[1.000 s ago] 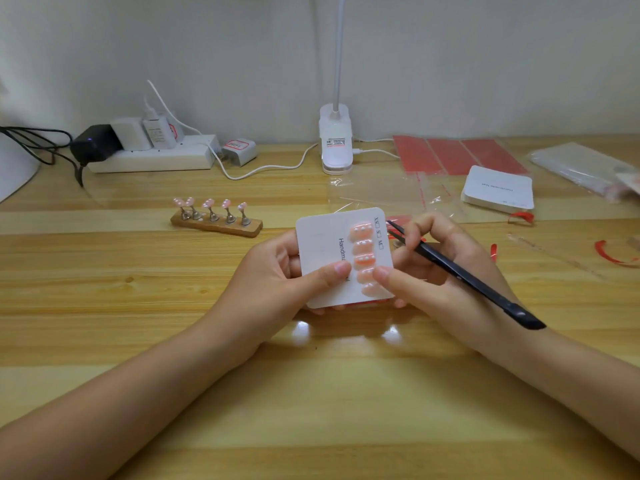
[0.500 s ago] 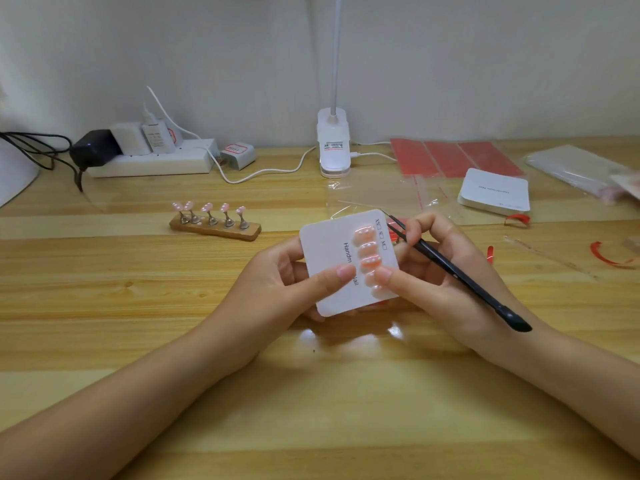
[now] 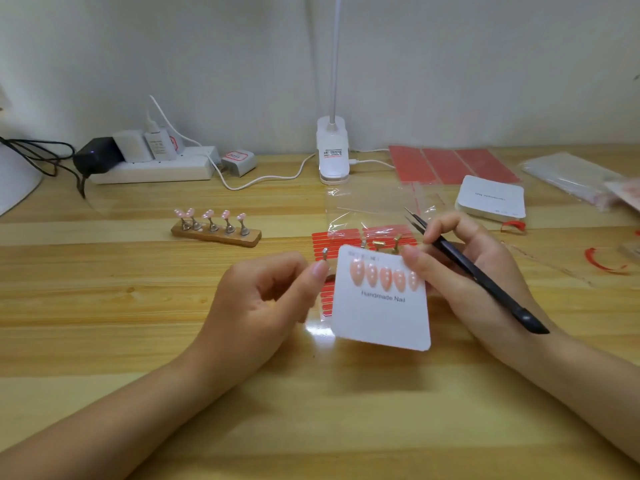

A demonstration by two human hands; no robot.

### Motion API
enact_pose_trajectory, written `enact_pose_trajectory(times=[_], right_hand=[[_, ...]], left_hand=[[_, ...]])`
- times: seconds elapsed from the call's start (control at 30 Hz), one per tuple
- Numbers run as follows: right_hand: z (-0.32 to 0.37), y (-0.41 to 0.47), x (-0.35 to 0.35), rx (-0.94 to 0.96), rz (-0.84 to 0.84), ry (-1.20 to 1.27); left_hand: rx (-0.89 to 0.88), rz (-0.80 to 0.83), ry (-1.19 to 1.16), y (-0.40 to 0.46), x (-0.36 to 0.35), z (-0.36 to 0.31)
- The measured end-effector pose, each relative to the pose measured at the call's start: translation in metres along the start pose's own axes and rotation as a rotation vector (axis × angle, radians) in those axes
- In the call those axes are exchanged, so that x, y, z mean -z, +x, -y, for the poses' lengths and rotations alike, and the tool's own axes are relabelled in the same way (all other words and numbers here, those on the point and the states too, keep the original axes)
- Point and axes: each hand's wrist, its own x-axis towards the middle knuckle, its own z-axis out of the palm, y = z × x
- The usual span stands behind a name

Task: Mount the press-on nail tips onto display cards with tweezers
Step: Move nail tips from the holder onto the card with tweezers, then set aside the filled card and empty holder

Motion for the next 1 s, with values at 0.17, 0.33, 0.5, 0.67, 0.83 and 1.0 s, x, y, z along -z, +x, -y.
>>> enact_pose_trajectory(times=[0.17, 0.33, 0.5, 0.67, 0.83, 1.0], right_hand=[[-0.001, -0.001, -0.002, 0.095, 0.073, -0.260], [-0.005, -0.004, -0.006, 0.247, 0.017, -0.470], [-0.003, 0.009, 0.013, 0.287, -0.106, -0.450], [-0.007, 0.027, 0.034, 0.124, 0.141, -0.693], [-0.006, 0.033, 0.033, 0.142, 0.287, -0.852], [-0.002, 0.048, 0.034, 0.163, 0.414, -0.853]], left_hand=[[-0.221, 0.139, 0.323, 0.000, 0.005, 0.003], [-0.259, 0.355, 0.528, -0.002, 0.003, 0.006], [-0.224, 0.361, 0.450, -0.001, 0.004, 0.006], [-0.206, 0.338, 0.386, -0.001, 0.004, 0.007], [-0.203, 0.339, 0.373, -0.001, 0.003, 0.008], [-0.201, 0.342, 0.378, -0.002, 0.004, 0.007]])
